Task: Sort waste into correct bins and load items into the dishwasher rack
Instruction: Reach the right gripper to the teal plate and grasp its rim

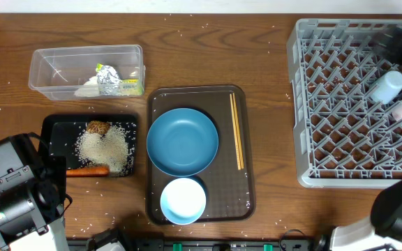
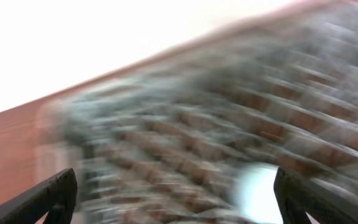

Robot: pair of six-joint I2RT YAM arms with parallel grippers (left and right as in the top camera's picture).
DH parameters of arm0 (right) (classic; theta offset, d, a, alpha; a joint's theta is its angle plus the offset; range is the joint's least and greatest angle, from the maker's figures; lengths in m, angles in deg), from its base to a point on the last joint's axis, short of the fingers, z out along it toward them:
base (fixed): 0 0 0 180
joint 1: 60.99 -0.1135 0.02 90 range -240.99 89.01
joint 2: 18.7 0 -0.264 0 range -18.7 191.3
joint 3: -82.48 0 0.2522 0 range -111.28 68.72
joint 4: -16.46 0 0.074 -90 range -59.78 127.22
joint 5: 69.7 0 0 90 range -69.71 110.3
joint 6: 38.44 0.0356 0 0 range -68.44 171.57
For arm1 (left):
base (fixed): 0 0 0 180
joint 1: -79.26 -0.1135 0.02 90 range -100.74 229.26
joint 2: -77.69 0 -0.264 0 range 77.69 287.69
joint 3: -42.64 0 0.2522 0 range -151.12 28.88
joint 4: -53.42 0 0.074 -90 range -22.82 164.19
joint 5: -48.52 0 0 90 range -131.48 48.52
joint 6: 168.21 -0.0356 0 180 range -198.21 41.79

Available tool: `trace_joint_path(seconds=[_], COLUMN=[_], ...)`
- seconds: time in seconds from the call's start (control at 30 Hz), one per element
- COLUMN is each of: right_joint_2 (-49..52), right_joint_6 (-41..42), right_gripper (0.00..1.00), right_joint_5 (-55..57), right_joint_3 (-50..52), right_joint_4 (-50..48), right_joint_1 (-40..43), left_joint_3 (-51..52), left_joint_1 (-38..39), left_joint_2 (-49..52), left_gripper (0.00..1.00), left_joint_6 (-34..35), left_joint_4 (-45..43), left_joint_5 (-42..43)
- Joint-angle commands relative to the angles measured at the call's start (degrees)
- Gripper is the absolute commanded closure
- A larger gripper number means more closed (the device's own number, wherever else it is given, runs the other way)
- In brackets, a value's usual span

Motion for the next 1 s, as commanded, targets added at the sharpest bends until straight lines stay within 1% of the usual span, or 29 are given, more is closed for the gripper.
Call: trace_joint_path(seconds=[0.0,0.07,0.13,0.17,0.23,0.37,0.47,0.57,0.7,0.8,0.97], right_joint_2=[-2.7,-2.4,-1.5,-0.5,1.3,6.1,10.2,13.7,17.1,18.7,19.7], right_joint_6=[0.4,1.7,3.2,3.3,3.1,1.7,1.4,1.4,0.7,0.5,1.0], right_gripper=[0.06,0.05,0.02,0.01,0.01,0.01,0.01,0.03,0.06,0.09,0.16], right_joint_5=[-7.3,-9.0,-10.0,-10.3,-9.5,-5.7,1.0,5.7,5.8,5.9,6.0], right_joint_3=[-0.9,-0.8,-0.8,-0.8,-0.8,-0.8,-0.8,-0.8,-0.8,-0.8,-0.8], right_joint_4=[1.9,5.3,8.7,11.0,13.2,14.4,14.1,13.4,12.1,10.8,9.4], right_joint_1=[-9.5,-16.3,-22.5,-27.3,-33.7,-45.9,-53.8,-60.0,-66.0,-69.6,-73.1], left_joint_3=[0.1,0.1,0.1,0.1,0.1,0.1,0.1,0.1,0.1,0.1,0.1], left_joint_1=[-0.3,-0.3,-0.3,-0.3,-0.3,-0.3,-0.3,-0.3,-0.3,-0.3,-0.3], left_joint_2=[0.0,0.0,0.0,0.0,0.0,0.0,0.0,0.0,0.0,0.0,0.0], left_gripper=[0.02,0.02,0.02,0.02,0.02,0.02,0.02,0.02,0.02,0.02,0.02], left_joint_6=[-0.7,-0.7,-0.7,-0.7,-0.7,-0.7,-0.7,-0.7,-0.7,-0.7,-0.7], left_joint_4=[0.2,0.2,0.2,0.2,0.2,0.2,0.2,0.2,0.2,0.2,0.2], left_joint_5=[-1.1,-1.1,-1.1,-1.1,-1.1,-1.1,-1.1,-1.1,-1.1,-1.1,-1.1])
